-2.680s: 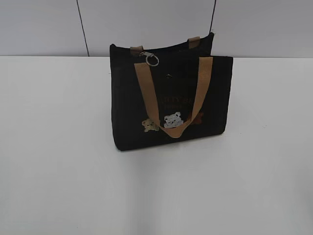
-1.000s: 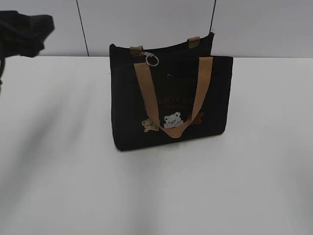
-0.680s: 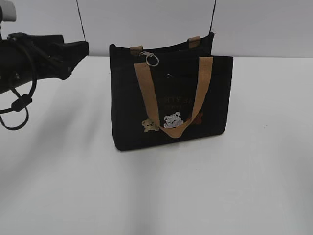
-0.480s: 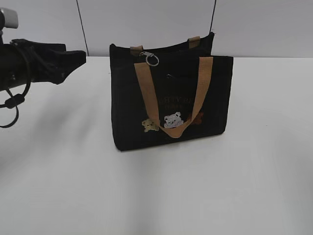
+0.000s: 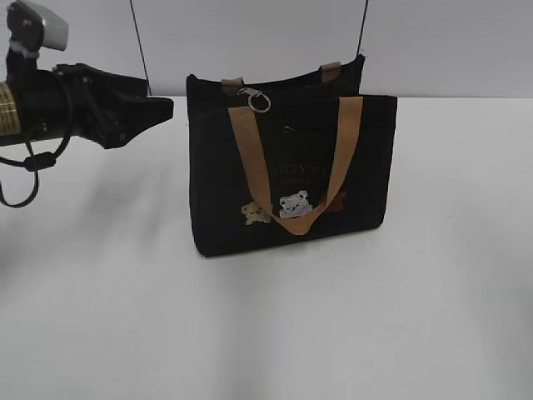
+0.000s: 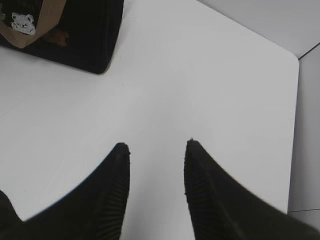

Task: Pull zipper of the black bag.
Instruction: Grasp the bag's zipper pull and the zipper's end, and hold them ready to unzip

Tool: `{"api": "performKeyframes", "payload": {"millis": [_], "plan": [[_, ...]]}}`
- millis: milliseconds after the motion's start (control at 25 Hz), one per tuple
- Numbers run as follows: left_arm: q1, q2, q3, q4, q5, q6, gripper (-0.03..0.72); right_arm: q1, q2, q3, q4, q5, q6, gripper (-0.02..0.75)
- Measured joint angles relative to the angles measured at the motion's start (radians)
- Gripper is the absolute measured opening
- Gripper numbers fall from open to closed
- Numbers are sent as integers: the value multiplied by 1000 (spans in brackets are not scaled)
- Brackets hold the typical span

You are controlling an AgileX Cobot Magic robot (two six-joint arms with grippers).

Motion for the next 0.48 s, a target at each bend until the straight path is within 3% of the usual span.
{"api": "performKeyframes", "payload": {"millis": [480], "plan": [[0,292,-363,266,-132,-232,489,0,65,0,89,14,-55,285]]}}
